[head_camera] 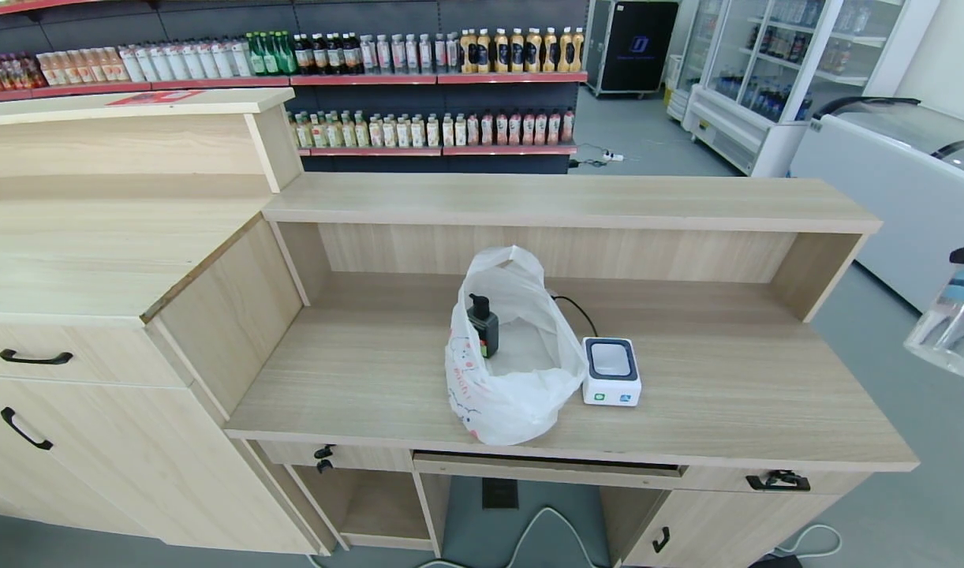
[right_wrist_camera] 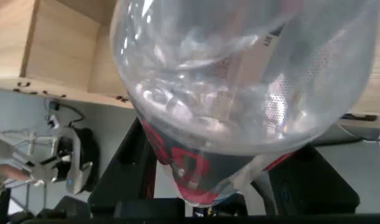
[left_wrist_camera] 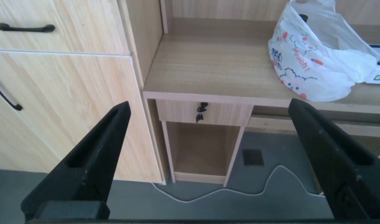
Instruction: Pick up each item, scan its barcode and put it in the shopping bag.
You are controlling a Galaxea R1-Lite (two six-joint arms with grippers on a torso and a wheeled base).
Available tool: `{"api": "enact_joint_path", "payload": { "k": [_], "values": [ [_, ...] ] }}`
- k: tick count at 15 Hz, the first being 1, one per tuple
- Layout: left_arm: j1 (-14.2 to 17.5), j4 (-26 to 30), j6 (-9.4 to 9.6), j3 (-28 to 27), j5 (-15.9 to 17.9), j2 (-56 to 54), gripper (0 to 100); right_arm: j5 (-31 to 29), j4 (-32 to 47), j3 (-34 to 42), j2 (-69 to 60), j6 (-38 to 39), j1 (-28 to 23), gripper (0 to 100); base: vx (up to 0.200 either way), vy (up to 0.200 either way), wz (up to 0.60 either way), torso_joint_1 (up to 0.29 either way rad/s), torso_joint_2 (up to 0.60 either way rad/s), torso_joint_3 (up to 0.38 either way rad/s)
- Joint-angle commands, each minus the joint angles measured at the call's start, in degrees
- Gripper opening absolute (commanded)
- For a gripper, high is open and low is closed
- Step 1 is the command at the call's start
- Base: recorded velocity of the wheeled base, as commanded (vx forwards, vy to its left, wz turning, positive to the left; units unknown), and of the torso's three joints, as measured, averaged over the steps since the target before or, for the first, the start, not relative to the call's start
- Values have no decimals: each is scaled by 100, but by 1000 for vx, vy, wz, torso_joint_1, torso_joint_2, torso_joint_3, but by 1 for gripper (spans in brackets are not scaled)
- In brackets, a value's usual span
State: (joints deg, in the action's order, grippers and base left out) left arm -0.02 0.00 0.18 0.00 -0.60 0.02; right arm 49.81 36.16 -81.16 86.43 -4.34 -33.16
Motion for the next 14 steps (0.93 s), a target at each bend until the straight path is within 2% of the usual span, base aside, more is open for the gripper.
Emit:
{"api": "enact_joint_path", "payload": {
  "k": [1, 2, 4, 5, 6, 8, 10, 12, 14],
  "values": [
    [2, 0, -1, 0, -2, -2, 100, -323, -170, -172, 304, 249, 64, 0, 0, 0, 0, 0, 0, 0],
    [2, 0, -1, 0, -2, -2, 100, -1070, -689, -207, 410, 953, 345, 0, 0, 0, 0, 0, 0, 0],
    [2, 0, -1, 0, -2, -2, 100, -1852, -1454, -198, 497, 1981, 820, 0, 0, 0, 0, 0, 0, 0],
    [2, 0, -1, 0, -2, -2, 100, -2160, -1999, -189, 550, 2165, 1145, 0, 0, 0, 0, 0, 0, 0],
    [2, 0, -1, 0, -2, -2, 100, -2722, -2289, -163, 550, 2165, 1338, 0, 0, 0, 0, 0, 0, 0],
    [2, 0, -1, 0, -2, -2, 100, -3926, -2016, -172, 577, 2139, 1637, 0, 0, 0, 0, 0, 0, 0],
    [2, 0, -1, 0, -2, -2, 100, -4717, -1304, -198, 621, 2060, 1795, 0, 0, 0, 0, 0, 0, 0],
    [2, 0, -1, 0, -2, -2, 100, -4920, -1005, -189, 594, 2042, 1795, 0, 0, 0, 0, 0, 0, 0],
    [2, 0, -1, 0, -2, -2, 100, -4920, -1084, -163, 550, 2121, 1804, 0, 0, 0, 600, 0, 2, 5]
  ]
}}
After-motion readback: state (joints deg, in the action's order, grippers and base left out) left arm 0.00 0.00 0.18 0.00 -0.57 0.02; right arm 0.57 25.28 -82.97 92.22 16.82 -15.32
